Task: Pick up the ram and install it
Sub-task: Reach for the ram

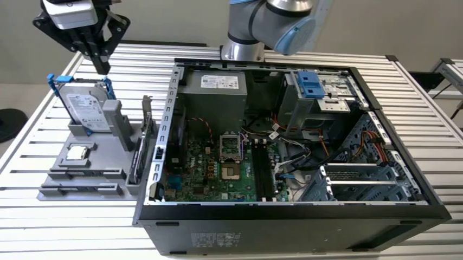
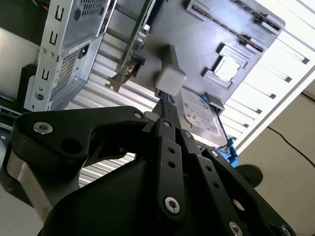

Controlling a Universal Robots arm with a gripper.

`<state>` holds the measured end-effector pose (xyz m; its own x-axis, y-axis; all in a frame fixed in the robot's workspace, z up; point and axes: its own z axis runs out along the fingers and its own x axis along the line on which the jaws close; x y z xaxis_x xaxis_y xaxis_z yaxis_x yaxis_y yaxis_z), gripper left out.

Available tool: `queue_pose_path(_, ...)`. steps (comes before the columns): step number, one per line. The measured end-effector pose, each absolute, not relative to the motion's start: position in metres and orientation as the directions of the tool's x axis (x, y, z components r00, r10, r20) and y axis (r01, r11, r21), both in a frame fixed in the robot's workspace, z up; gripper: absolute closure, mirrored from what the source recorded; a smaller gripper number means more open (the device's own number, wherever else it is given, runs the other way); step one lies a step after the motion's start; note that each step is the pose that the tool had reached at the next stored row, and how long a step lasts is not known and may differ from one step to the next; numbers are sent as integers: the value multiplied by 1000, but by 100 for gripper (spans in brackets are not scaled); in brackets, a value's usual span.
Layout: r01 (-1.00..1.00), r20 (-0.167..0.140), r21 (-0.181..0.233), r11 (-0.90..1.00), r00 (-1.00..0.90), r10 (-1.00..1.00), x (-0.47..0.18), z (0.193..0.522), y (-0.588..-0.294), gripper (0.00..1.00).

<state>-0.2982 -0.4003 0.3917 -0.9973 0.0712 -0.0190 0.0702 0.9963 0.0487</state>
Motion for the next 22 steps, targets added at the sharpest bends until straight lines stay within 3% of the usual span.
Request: queue_pose_path(22, 70, -19, 49, 996, -997, 71, -313, 391, -400, 100)
